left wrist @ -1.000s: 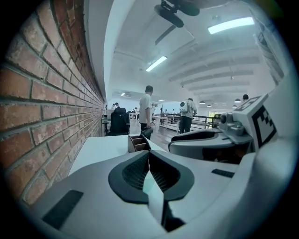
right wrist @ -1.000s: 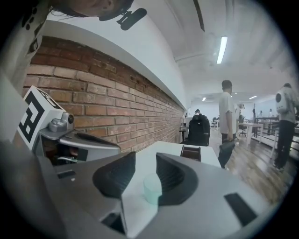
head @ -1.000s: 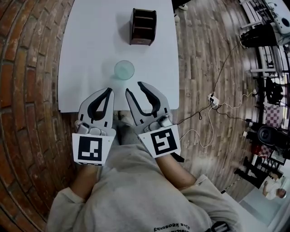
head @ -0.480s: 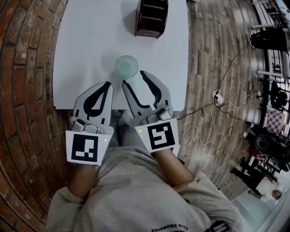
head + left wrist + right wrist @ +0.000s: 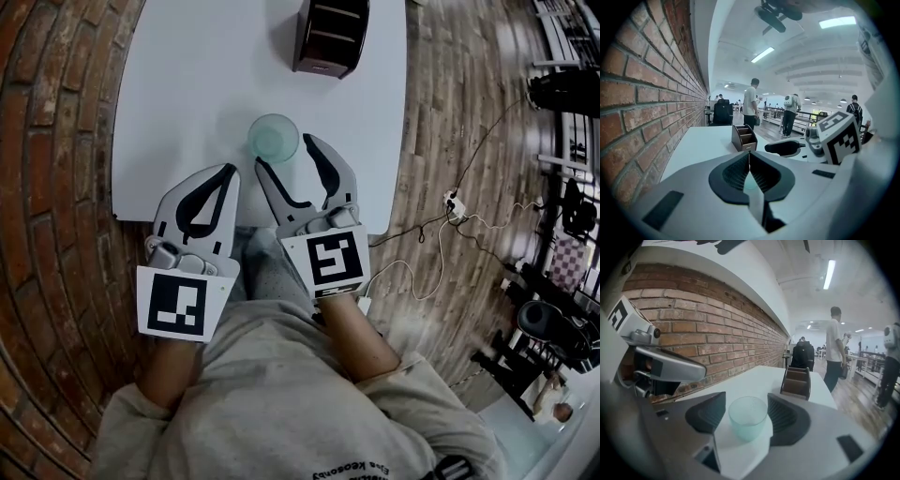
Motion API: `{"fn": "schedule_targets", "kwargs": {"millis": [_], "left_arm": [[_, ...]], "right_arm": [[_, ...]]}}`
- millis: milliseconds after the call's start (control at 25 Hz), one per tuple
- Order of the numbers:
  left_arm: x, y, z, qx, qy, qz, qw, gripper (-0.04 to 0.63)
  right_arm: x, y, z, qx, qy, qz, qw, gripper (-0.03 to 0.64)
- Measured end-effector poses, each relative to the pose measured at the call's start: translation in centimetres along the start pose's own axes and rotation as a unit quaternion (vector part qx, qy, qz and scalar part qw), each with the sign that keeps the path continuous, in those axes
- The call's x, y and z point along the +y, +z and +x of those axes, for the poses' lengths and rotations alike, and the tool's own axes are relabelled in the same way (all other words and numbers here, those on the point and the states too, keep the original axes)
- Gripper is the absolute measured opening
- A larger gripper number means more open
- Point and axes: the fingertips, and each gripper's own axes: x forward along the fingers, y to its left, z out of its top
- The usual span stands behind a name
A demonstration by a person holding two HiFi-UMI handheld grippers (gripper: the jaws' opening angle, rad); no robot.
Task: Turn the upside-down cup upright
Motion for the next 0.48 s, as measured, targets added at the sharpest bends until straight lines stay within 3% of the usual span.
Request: {"fn": "schedule_targets", "kwargs": {"millis": [480], "left_arm": [[0.2,-0.4,0.2,0.008,0.0,-0.007,0.9999,0.011]], "right_arm": [[0.2,-1.2,1.8,0.028,0.01,0.008,1.0,0.356]]}}
